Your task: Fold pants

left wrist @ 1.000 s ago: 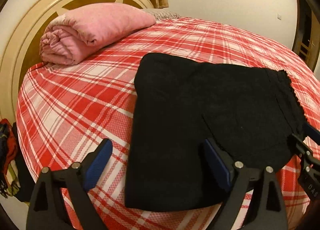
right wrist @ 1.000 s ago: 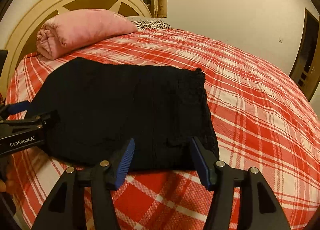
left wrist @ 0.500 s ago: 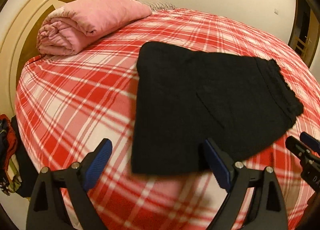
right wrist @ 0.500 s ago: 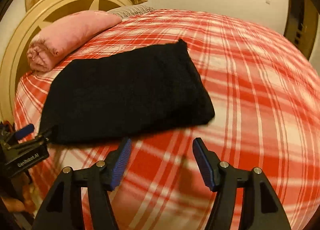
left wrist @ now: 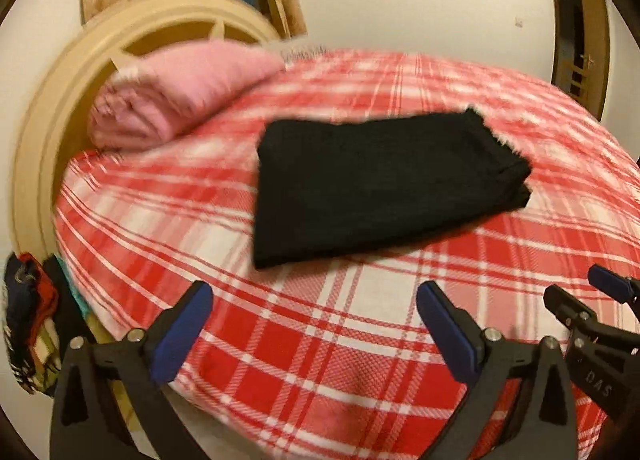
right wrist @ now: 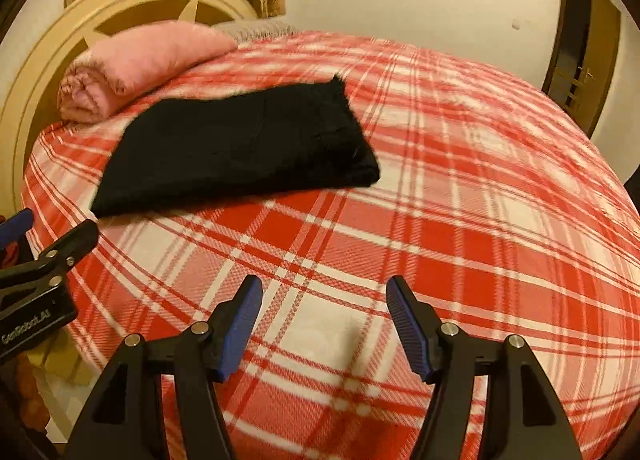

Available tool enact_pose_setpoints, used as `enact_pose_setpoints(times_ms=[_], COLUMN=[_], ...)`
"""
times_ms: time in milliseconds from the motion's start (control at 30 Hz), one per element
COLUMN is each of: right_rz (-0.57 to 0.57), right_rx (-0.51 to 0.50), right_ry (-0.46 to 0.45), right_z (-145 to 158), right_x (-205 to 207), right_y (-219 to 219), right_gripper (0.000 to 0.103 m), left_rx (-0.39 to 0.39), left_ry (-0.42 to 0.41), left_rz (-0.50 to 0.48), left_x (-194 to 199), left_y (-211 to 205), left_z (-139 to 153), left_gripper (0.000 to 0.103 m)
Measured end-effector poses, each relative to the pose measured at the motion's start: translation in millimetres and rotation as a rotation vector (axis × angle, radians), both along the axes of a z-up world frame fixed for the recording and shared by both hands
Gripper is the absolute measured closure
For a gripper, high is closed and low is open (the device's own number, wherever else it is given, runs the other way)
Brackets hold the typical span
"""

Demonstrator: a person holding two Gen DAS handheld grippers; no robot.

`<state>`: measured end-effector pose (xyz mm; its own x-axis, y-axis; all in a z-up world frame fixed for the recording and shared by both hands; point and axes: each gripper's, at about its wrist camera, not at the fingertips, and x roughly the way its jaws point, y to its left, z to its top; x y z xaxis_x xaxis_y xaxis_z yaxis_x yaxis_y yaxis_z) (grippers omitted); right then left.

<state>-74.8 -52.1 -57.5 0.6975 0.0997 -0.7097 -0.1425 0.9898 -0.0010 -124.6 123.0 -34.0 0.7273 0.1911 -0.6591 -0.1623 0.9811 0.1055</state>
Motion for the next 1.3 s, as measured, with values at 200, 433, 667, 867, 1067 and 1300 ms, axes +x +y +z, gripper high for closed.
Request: enact_pose_setpoints(times_ms=[200, 433, 667, 867, 1067, 1300], right_rz=[-0.023, -0.065, -0.073, -0.087, -0.084, -0.090], right_rx=[0.045, 0.099, 0.118, 0.135, 0.136, 0.142], right_ry=[-0.167, -0.373, -0.434, -0.423, -0.416, -0.422], right_z=[48, 91, 101, 99, 98, 98], right_x=[-41, -91, -102, -101, -100, -102], right_y=[-9, -18, -22, -26, -26, -27], right_gripper=[0.031, 0.022, 0.021, 0.021, 0.021, 0.021], left_rx=[-0.025, -0.066, -0.016, -0.009, -0.012, -0.009], left_ry=[-0.117, -0.196, -0.279, -0.274, -0.264, -0.252], left_rz=[-0.022, -0.044, -0.007, -0.008, -0.005, -0.010], left_x=[-33, -58, -73, -73, -73, -73], left_y=[-2, -3, -7, -7, -7, -8], left_z=[40, 67, 84, 81, 80, 79], left_gripper=[0.000, 0.000, 0.000, 0.000, 0.000, 0.000])
